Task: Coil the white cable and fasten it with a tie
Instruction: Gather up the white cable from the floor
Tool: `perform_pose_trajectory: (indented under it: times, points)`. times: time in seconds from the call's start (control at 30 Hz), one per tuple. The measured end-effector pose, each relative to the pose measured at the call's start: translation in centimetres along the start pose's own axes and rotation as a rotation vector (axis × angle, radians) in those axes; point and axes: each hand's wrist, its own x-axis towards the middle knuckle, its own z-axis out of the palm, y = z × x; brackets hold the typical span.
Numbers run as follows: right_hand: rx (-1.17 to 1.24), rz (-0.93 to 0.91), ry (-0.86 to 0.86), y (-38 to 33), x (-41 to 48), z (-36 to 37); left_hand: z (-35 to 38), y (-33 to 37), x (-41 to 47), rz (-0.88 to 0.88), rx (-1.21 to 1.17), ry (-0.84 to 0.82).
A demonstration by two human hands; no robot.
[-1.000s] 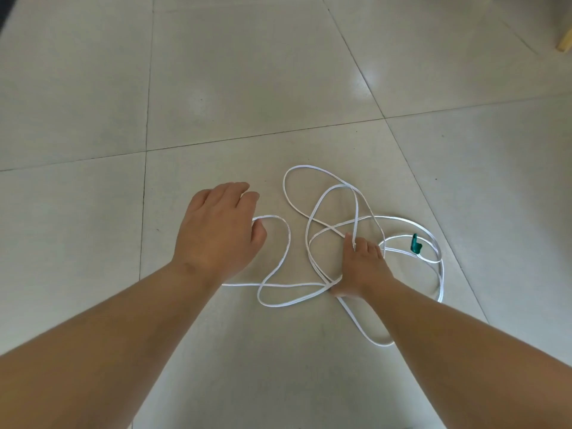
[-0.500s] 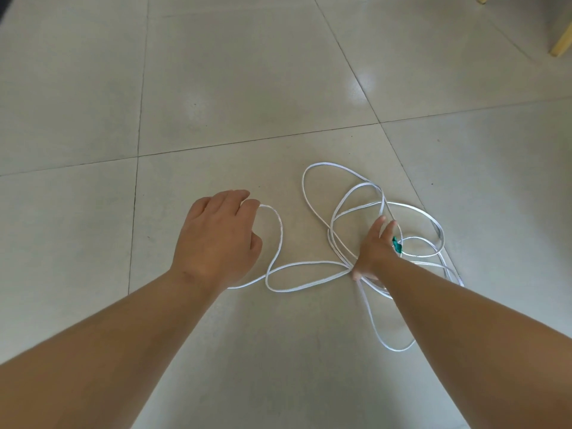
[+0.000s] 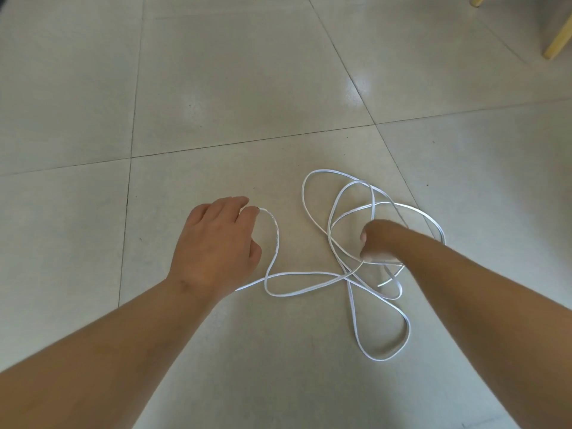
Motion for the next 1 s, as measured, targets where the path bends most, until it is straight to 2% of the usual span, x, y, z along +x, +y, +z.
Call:
perform_pose_trajectory:
  times: [0.13,0.2,0.33,0.63,0.87,1.0]
  points:
    - [0.228,0.123,0.311,2.2,2.1,-0.5,-0.3,0.3,0.0,0.002,0.008,0.008]
    - [0.307,0.163,0.36,3.0,3.3,0.4,-0.5,0.5,0.2,0.005,0.023,0.025]
    - [0.326,0.215,0.265,4.0,4.9,1.7,-0.6,0.9,0.4,0.015,0.046,0.044]
    - [0.291,0.165,0.161,5.0,6.9,0.7,-0.9,1.7,0.6,0.018,0.034,0.037]
    - [0.223,0.104,0.134,4.4,7.0,0.7,-0.8,1.9,0.3,0.01,0.065,0.01]
    - [0.229,-0.032,0.147,2.1,5.0,0.8,-1.0,1.5,0.2,0.002,0.071,-0.009]
